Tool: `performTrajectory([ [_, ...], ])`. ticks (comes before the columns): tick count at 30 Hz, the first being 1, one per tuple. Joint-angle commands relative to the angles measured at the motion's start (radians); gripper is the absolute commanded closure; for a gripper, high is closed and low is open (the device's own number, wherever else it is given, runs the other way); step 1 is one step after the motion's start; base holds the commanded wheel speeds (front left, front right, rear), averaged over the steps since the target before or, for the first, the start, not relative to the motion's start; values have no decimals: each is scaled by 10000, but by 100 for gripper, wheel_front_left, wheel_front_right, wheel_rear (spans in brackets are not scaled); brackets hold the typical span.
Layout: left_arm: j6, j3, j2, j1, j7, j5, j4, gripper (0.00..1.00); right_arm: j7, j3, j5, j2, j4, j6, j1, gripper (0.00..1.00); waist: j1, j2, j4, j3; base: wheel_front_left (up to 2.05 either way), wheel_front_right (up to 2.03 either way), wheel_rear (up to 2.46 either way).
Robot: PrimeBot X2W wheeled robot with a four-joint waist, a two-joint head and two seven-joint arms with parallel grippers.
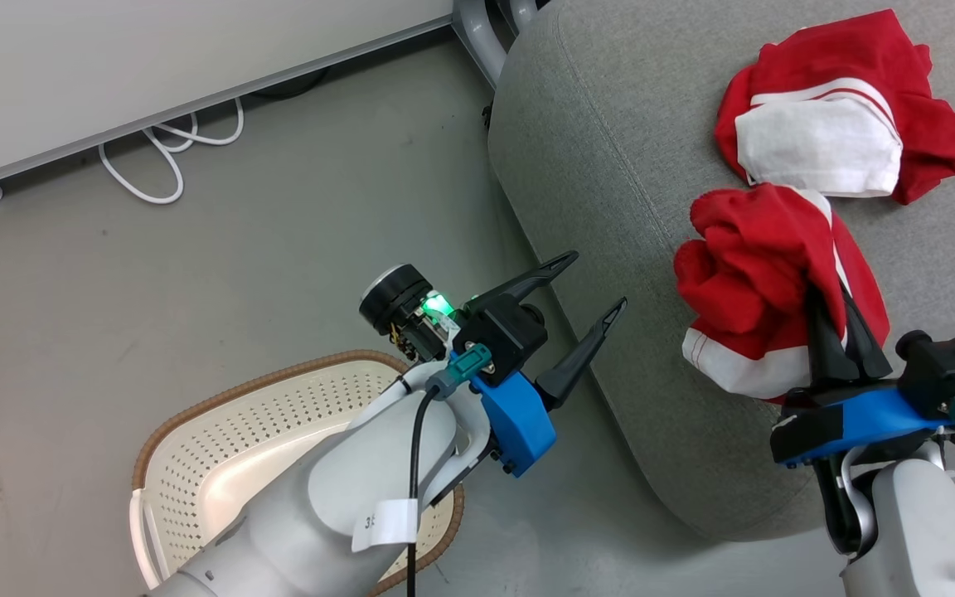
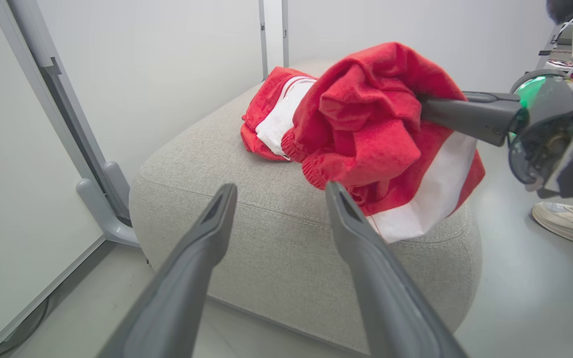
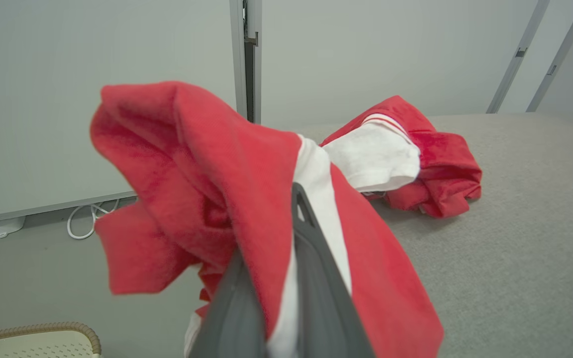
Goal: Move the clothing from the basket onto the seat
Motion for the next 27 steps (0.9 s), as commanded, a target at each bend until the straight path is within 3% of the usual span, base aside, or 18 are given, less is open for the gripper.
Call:
performTrajectory([
  [1, -48, -45, -4, -146, -27, -34, -5, 0, -16, -53, 28, 31, -56, 1, 59, 100, 0, 0, 19, 5, 0, 0, 0],
  [7, -26, -21, -2, -270, -27, -11, -65, 0, -16, -5, -40, 26, -150, 1, -245, 100, 0, 0, 83, 159, 0, 0, 0],
  [14, 4, -12, 123, -595, -22, 123, -160, 0, -16, 155, -114, -426, -486, 1, -1409, 100, 0, 0, 221, 801, 0, 0, 0],
  [21, -3, -116, 334, -1232, 128, 376, -333, 0, -16, -309, -77, -1396, -1004, 1, -3436, 100, 0, 0, 534, 2054, 0, 0, 0],
  [27, -7, -169, 637, -1835, 281, 610, -563, 0, -14, -1585, 48, -2469, -1434, 1, -5268, 100, 0, 0, 746, 3200, 0, 0, 0],
])
